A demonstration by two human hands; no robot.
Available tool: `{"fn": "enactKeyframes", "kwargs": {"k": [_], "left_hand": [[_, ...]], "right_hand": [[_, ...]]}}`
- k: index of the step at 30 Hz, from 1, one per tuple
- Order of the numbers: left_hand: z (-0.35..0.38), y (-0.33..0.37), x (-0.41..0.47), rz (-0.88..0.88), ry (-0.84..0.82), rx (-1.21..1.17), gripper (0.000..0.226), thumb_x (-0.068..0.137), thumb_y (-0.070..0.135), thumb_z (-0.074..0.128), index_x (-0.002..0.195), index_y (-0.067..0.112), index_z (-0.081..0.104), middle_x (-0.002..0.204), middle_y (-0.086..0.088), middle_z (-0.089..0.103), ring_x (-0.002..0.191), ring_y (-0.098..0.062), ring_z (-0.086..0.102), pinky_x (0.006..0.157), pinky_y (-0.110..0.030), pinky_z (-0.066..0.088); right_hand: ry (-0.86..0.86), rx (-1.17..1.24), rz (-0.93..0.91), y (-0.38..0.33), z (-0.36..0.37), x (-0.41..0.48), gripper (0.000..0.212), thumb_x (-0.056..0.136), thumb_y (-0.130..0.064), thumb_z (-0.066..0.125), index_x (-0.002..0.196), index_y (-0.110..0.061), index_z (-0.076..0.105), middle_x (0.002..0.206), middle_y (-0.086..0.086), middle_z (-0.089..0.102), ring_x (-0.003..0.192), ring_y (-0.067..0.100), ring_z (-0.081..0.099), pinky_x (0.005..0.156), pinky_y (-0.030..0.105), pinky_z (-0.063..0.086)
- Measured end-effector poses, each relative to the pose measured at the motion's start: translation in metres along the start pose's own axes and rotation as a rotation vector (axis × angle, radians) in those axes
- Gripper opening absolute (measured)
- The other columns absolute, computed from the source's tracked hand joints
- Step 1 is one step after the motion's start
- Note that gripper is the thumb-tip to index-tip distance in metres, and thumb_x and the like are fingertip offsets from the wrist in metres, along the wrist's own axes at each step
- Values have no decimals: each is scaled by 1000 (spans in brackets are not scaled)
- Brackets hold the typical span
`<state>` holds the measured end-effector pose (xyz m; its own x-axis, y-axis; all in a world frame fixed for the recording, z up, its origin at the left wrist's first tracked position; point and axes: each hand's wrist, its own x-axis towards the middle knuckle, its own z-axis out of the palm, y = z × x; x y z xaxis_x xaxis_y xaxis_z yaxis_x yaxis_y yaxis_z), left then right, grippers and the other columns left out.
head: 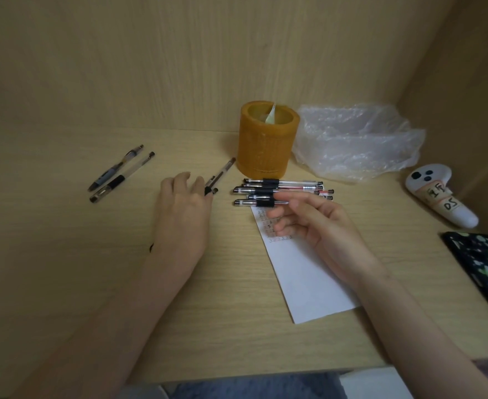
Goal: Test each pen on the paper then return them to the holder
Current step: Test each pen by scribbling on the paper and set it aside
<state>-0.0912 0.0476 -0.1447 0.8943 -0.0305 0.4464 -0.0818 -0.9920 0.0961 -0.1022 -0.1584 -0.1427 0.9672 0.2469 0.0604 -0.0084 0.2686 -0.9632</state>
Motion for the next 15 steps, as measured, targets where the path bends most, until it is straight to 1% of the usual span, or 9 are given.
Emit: {"fn": "enactKeyframes", "kwargs": {"k": [2, 3, 5, 7, 9, 10, 12, 13, 15], "left_hand": [[1, 2, 2, 16, 93, -163, 29, 87, 18, 55, 109, 2, 65, 119, -22, 59, 108, -38, 52, 85, -45, 47], [1, 5, 2, 63, 130, -233, 31, 89, 21, 51, 110, 3, 65, 119, -19, 59, 109, -36, 52, 85, -44, 47], [-2, 13, 1, 180, 165, -346, 33, 91, 26, 45, 109, 7, 64, 109, -11, 63, 101, -28, 55, 81, -39, 48], [-7, 23, -3, 262, 67, -471, 33, 92, 32, 42, 110, 14, 62, 99, -2, 65, 89, -21, 59, 74, -33, 48], [-10, 31, -9, 299, -74, -546, 33, 93, 39, 40, 115, 22, 58, 99, 4, 66, 85, -16, 62, 70, -35, 51], [-10, 34, -12, 321, -118, -547, 33, 93, 40, 39, 117, 24, 56, 101, 6, 67, 85, -15, 63, 69, -36, 51], [-7, 39, -16, 335, -147, -557, 30, 95, 39, 39, 116, 23, 54, 96, 4, 67, 78, -14, 62, 65, -33, 49], [-6, 40, -17, 314, -165, -582, 28, 96, 37, 37, 112, 21, 53, 91, 4, 66, 75, -14, 61, 63, -32, 47], [-2, 42, -18, 274, -209, -627, 27, 98, 36, 33, 104, 19, 53, 83, 3, 63, 70, -14, 58, 63, -34, 46]], "right_hand": [[-2, -3, -2, 0, 0, 0, 32, 90, -13, 50, 115, 2, 61, 87, 16, 71, 69, 20, 66, 65, 25, 54], [-1, -4, -5, -1, 0, 0, 32, 89, -16, 51, 115, 1, 61, 87, 15, 71, 68, 19, 66, 65, 25, 54], [7, -4, -15, -1, 1, 0, 37, 86, -23, 55, 116, -1, 61, 85, 14, 70, 66, 18, 64, 64, 25, 53], [9, -8, -35, -2, 2, 0, 45, 81, -29, 60, 118, -3, 60, 82, 12, 68, 63, 18, 61, 64, 25, 52], [4, -39, -61, -1, 2, 0, 46, 79, -27, 62, 118, -3, 61, 77, 10, 66, 60, 18, 57, 64, 26, 51], [7, -67, -72, -1, 2, 0, 42, 79, -24, 63, 115, -2, 62, 74, 8, 65, 58, 18, 55, 63, 26, 50], [33, -117, -91, -1, 2, 0, 31, 79, -18, 64, 103, 2, 66, 68, 6, 64, 54, 16, 53, 60, 24, 49], [51, -131, -104, -1, 2, -1, 28, 78, -16, 64, 98, 3, 66, 67, 6, 64, 53, 15, 52, 57, 23, 49], [82, -162, -140, -2, 2, -2, 22, 78, -15, 65, 92, 2, 67, 66, 7, 64, 51, 17, 51, 53, 24, 48]]}}
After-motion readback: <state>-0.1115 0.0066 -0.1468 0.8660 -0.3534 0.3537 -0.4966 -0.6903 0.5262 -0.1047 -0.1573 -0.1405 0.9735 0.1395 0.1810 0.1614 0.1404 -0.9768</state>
